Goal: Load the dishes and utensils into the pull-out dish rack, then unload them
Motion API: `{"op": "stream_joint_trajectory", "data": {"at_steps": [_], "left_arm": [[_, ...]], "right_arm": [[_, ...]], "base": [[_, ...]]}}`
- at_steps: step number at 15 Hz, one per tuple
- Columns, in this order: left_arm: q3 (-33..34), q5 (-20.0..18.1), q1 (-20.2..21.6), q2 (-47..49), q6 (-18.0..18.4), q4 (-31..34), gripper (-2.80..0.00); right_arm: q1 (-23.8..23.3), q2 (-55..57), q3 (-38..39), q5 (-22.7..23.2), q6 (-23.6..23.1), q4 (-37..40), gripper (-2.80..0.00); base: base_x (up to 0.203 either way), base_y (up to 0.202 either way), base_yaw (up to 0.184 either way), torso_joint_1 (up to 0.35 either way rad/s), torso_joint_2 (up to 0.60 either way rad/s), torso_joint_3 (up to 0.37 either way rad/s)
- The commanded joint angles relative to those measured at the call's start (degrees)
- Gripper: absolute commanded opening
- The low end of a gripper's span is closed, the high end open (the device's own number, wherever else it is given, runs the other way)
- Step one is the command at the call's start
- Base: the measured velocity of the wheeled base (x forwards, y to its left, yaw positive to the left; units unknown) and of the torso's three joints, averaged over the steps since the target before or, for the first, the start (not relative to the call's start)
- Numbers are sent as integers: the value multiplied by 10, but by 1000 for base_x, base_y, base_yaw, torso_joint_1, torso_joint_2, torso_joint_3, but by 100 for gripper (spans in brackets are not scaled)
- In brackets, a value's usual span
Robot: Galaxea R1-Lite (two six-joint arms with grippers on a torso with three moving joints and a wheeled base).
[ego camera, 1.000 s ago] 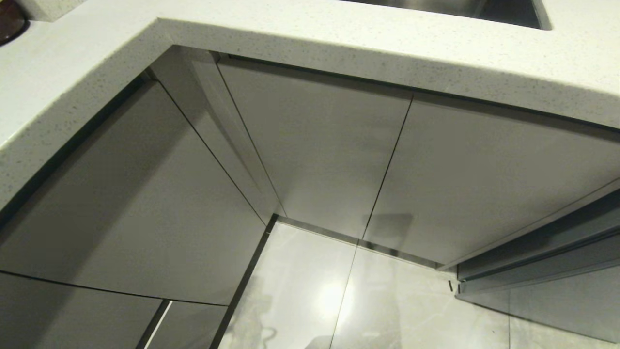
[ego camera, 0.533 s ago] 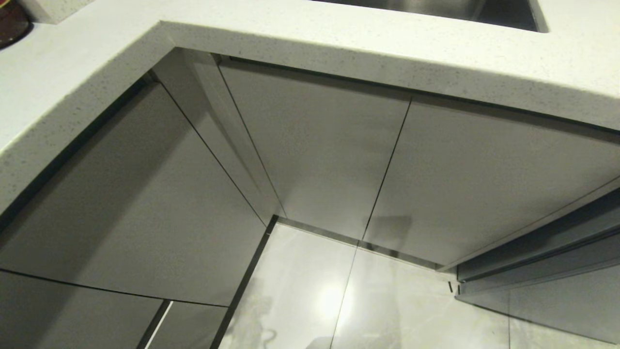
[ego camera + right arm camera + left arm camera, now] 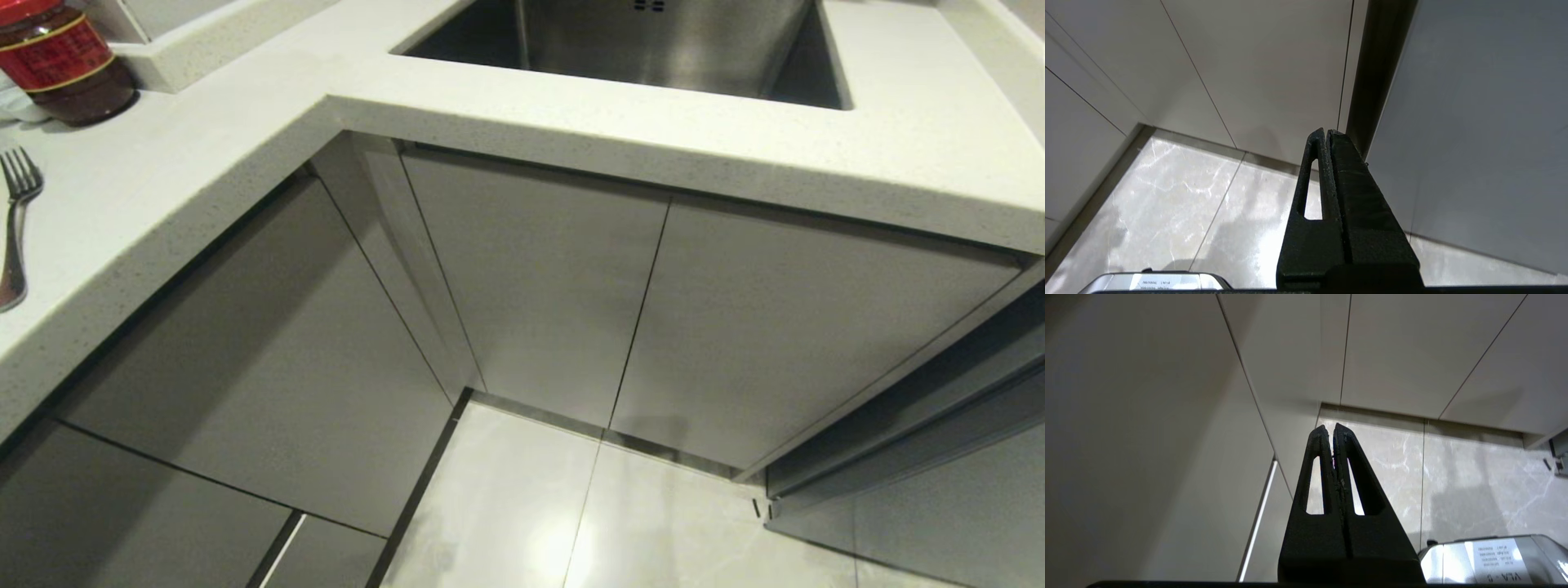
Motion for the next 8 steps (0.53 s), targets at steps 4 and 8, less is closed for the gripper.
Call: {"op": "stream_joint_trajectory", "data": {"at_steps": [4,8], "left_arm": [[6,0,0,0,1,-3,-280],[6,0,0,1,1,-4,-280]], "right_arm": [[0,0,15,0,0,-1,-280],[0,0,15,0,0,-1,-280]], "base": [[0,0,0,3,4,205],[0,0,0,2,-1,204]]}}
